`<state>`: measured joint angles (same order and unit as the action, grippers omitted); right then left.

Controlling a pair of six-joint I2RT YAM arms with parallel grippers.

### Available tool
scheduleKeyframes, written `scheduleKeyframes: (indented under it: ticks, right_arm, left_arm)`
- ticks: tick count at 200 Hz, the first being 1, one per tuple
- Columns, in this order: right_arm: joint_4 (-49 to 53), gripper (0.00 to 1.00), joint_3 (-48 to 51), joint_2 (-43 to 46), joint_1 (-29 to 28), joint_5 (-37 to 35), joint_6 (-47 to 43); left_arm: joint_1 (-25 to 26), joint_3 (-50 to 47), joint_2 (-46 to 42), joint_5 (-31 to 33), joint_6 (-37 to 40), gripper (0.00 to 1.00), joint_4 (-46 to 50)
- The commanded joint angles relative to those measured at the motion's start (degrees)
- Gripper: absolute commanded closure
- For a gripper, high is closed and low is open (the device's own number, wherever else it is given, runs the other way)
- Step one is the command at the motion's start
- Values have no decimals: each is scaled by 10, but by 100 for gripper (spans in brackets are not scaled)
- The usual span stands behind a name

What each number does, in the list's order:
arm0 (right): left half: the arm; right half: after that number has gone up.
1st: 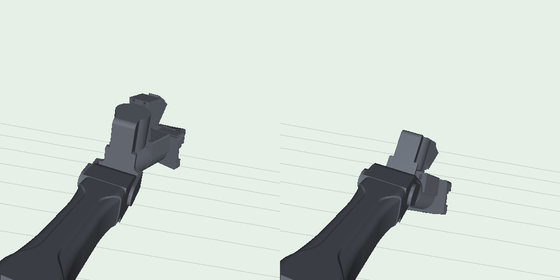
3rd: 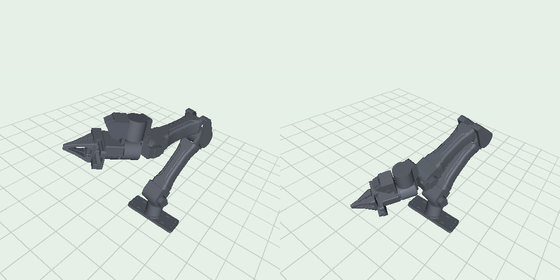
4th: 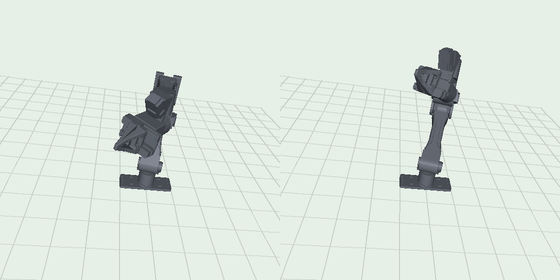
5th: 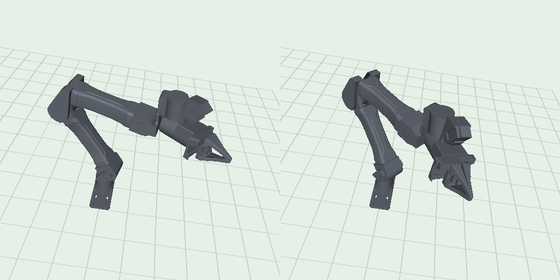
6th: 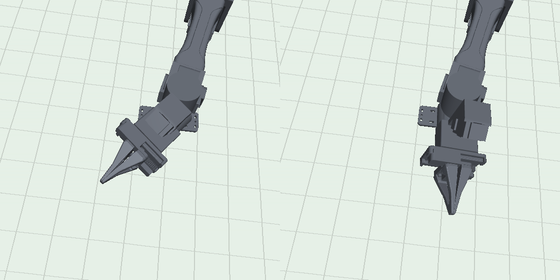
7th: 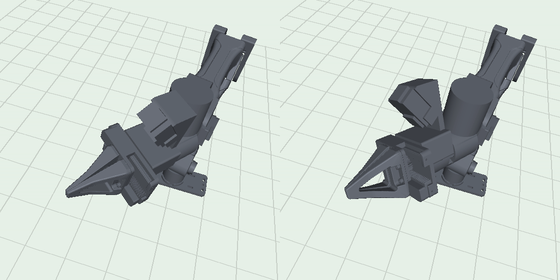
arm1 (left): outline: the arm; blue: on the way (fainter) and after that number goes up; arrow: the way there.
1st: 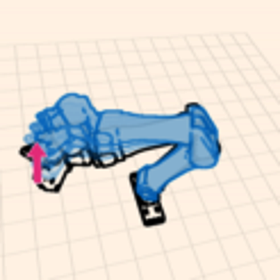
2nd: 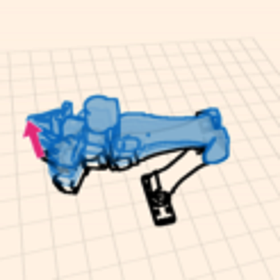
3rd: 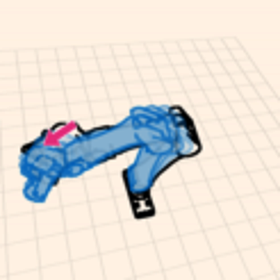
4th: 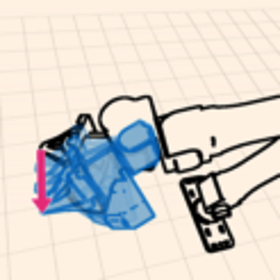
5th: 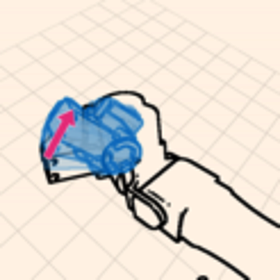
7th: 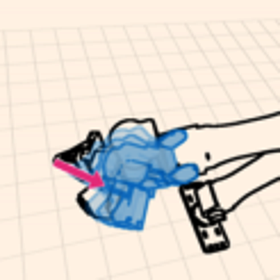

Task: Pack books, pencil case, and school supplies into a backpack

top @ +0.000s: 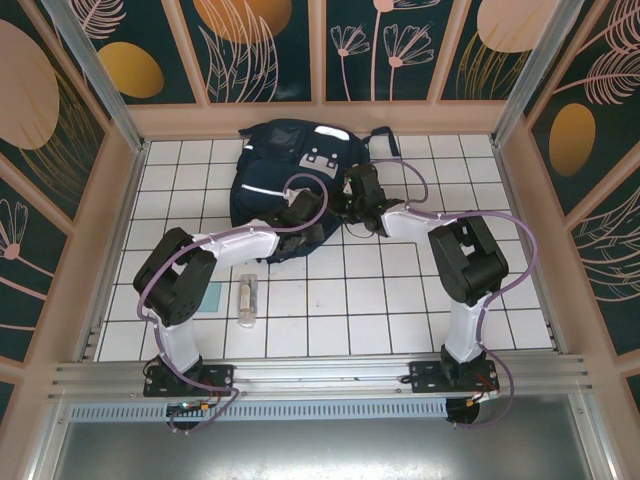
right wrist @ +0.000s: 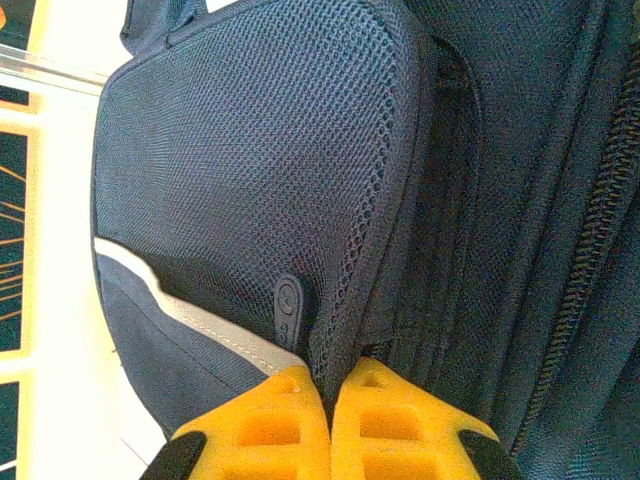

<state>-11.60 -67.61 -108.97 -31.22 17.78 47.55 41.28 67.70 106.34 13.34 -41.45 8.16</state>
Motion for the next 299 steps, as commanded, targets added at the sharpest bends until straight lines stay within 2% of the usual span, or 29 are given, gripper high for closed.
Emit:
scheduleKeyframes:
  ticks: [1,20,30,68,91,137,172,192,233,244,264,299]
  right_arm:
    - [-57,100,3,23,-4,-4,9]
    - [-50,100,7,27,-5,-7,4]
    - [-51,100,13,31,-4,-10,4]
    - [-47,100,35,49,23,-19,-20]
    - [-25,100,37,59,32,-24,-54]
    - [20,100,35,69,49,-48,-105]
    - [41,100,37,74,74,-38,-136]
    - [62,100,32,80,86,-28,-160]
    - [105,100,23,90,117,-32,-196]
    - [112,100,20,91,129,-48,-208]
    - [127,100,4,84,154,-77,-221]
    - [118,100,-12,76,175,-81,-207]
  left_arm:
    - [-3,-13,1,34,11,87,33]
    - [-3,-15,-2,22,12,93,29]
    - [-2,-16,-5,11,16,100,30]
    - [-8,-4,-27,-19,58,100,70]
    - [-24,6,-45,-66,100,100,104]
    - [-44,64,-44,-115,184,100,209]
    - [-65,71,-42,-100,223,100,262]
    - [-82,57,-44,-71,231,100,262]
    - [-95,57,-48,-68,249,100,255]
    - [-95,59,-51,-93,256,100,254]
    - [-92,45,-69,-176,250,100,227]
    - [-61,23,-101,-274,184,100,163]
